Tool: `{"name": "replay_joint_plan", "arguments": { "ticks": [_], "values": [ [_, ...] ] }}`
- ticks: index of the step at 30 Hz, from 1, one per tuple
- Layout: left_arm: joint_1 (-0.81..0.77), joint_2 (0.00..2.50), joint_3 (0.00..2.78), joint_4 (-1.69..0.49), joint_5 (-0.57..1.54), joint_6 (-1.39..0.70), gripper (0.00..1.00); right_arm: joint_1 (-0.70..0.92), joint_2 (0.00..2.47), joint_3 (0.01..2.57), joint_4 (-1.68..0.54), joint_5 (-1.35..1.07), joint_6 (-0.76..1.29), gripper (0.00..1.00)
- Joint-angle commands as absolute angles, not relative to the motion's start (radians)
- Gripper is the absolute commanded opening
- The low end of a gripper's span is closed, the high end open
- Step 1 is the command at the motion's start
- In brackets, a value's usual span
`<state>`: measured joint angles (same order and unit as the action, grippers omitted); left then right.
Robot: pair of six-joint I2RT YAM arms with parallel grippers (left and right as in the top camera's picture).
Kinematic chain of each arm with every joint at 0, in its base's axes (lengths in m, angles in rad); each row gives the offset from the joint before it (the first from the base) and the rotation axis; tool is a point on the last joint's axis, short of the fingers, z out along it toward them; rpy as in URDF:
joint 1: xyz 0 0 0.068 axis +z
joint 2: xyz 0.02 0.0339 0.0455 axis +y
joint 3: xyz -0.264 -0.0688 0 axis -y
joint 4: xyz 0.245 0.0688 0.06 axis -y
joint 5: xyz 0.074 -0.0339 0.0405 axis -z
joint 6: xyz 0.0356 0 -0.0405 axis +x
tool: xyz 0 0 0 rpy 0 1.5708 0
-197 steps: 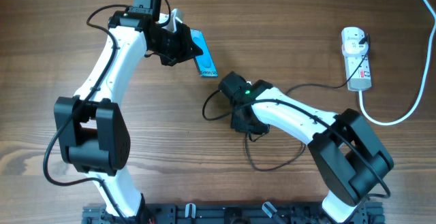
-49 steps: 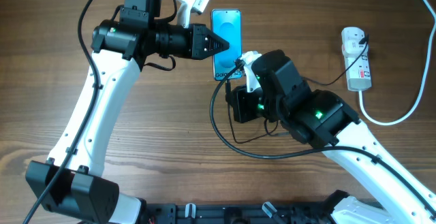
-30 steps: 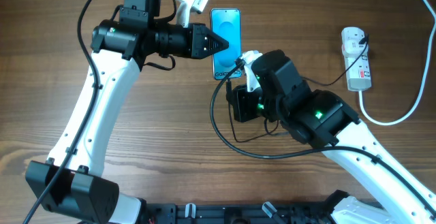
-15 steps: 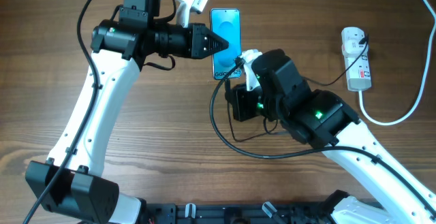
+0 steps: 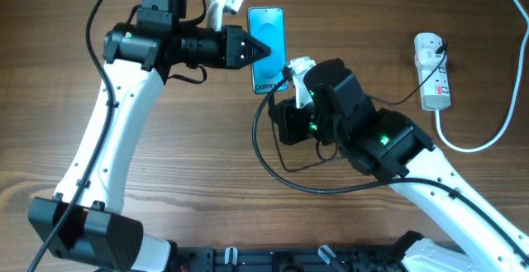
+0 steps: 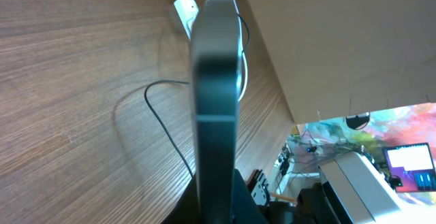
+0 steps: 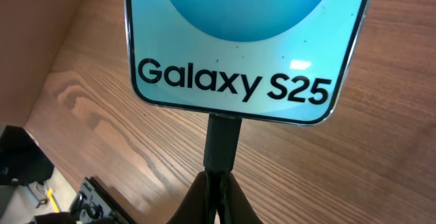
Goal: Plug charger to phone and switch on socket
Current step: 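Push the USB-C plug into the phone's port with the right gripper, then lower the phone with the left gripper while holding the plug in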
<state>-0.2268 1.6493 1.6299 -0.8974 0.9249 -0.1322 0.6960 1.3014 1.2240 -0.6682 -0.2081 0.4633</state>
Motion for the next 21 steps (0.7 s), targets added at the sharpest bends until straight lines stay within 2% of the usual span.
{"name": "replay_joint_plan", "arguments": {
  "ticks": [1,3,8,9,14,16,17,19,20,21],
  "values": [
    [-0.250,1.638,1.623,-0.937,0.954,-0.113,0.04,0.687,1.285,1.258,-0.575,-0.153,0.447,0.07],
    [-0.250,1.638,1.623,-0.937,0.953,-0.112,0.04,0.687,1.285,1.258,-0.580,-0.153,0.447,0.07],
    [-0.250,1.638,1.623,-0.936,0.940,-0.112,0.04,0.687,1.285,1.258,-0.618,-0.157,0.449,0.19],
    [-0.250,1.638,1.623,-0.936,0.924,-0.112,0.04,0.687,1.285,1.258,-0.629,-0.157,0.448,0.23],
    [-0.250,1.638,1.623,-0.936,0.825,-0.112,0.04,0.687,1.285,1.258,-0.693,-0.157,0.449,0.25],
    [-0.250,1.642,1.623,-0.939,0.740,-0.112,0.04,0.687,1.284,1.258,-0.720,-0.157,0.465,0.31],
    [-0.250,1.648,1.623,-0.942,0.709,-0.112,0.04,0.687,1.282,1.258,-0.735,-0.156,0.483,0.43],
    [-0.250,1.680,1.623,-0.964,0.670,-0.112,0.04,0.685,1.278,1.258,-0.770,-0.153,0.505,0.88],
    [-0.250,1.694,1.621,-0.971,0.671,-0.112,0.04,0.684,1.277,1.258,-0.784,-0.152,0.509,1.00],
    [-0.250,1.714,1.621,-0.981,0.671,-0.112,0.04,0.678,1.277,1.258,-0.801,-0.150,0.530,1.00]
  ]
}}
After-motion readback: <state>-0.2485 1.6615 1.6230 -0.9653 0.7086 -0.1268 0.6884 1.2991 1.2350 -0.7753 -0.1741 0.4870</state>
